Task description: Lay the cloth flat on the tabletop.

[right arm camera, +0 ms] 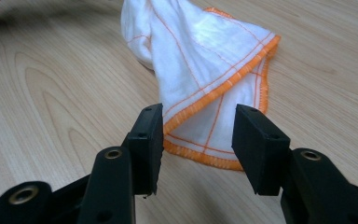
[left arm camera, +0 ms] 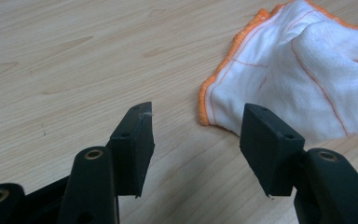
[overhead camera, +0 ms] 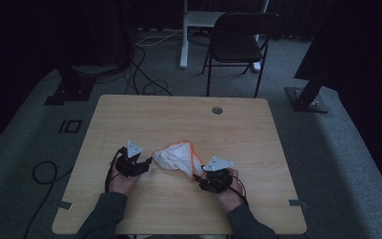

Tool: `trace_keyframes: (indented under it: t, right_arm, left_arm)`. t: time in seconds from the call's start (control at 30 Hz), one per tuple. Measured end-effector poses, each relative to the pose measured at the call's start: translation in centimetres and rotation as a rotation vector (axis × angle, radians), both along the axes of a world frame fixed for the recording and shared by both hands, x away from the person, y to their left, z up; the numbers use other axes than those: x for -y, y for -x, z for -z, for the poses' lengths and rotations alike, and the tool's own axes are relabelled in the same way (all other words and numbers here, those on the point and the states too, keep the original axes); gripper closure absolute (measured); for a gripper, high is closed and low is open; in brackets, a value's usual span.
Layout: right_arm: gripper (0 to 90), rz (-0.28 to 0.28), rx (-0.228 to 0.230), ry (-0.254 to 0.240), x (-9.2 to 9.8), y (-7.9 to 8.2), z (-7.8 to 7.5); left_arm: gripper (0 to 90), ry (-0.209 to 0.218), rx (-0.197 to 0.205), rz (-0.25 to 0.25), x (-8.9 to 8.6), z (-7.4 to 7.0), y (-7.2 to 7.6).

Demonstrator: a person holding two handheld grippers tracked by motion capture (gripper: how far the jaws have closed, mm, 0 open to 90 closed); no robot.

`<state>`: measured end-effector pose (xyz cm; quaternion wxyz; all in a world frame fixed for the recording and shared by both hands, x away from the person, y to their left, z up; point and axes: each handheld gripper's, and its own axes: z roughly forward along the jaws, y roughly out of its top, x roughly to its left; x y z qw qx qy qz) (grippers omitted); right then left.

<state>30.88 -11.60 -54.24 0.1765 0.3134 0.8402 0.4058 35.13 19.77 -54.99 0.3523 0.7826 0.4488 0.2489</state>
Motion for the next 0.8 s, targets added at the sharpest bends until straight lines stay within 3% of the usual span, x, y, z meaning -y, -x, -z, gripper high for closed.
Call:
trace_keyframes:
  t: [0.8]
  right_arm:
    - [52.4,-0.034,-0.011,0.006,-1.5,0.1,0.4]
  left_arm:
    - [45.4,-0.009,0.014,-0.01,0.7,-0.5,-2.2]
